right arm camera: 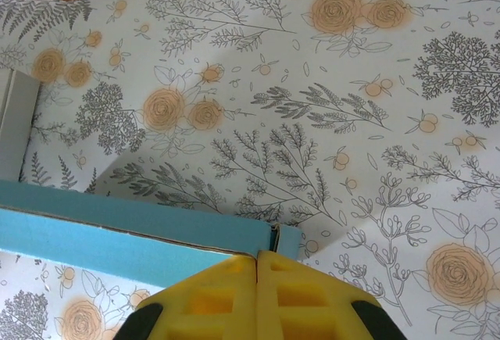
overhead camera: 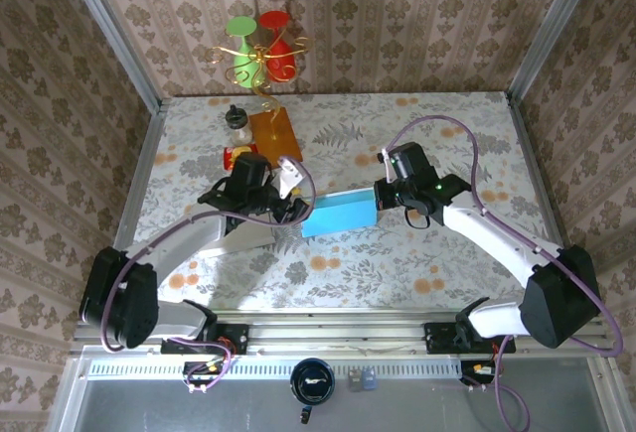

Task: Fold the paper box

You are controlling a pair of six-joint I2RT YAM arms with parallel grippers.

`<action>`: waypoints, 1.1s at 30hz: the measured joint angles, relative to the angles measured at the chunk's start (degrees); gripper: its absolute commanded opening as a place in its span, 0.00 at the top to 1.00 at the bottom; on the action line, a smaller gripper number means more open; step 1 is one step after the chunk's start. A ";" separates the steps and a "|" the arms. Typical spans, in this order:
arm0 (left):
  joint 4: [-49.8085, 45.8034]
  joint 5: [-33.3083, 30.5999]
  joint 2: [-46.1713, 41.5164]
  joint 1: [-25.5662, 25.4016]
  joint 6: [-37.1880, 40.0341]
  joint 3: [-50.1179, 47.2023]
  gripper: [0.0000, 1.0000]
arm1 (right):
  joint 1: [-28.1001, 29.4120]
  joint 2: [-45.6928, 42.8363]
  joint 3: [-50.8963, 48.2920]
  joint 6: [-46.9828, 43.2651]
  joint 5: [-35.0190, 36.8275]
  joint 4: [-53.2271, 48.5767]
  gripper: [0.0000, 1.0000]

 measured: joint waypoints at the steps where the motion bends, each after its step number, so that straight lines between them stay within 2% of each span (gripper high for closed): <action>1: 0.07 -0.22 -0.79 0.26 -1.16 -0.02 0.45 | 0.07 0.09 0.15 0.17 0.00 -0.07 1.00; 7: -1.88 -1.42 -4.98 2.64 -9.18 0.66 0.62 | 0.15 0.61 0.90 0.87 0.20 -0.92 1.00; 9: -4.83 -1.84 -5.31 3.17 -11.52 2.34 0.64 | 0.31 0.85 1.16 1.14 0.26 -0.96 1.00; 14: -14.01 -1.88 -5.42 3.61 -15.10 6.97 0.66 | 1.01 0.96 1.16 1.60 0.98 -0.94 1.00; 20: -23.41 -1.40 -4.35 3.37 -14.78 11.80 0.64 | 1.46 1.29 1.46 1.75 1.68 -0.96 1.00; 28: -30.51 -2.36 -0.42 1.09 -10.91 14.47 0.62 | 1.51 1.49 1.73 1.77 1.70 -1.11 1.00; 33: -31.58 -3.02 1.75 0.81 -9.81 15.82 0.65 | 1.57 1.53 1.95 1.77 1.68 -1.57 1.00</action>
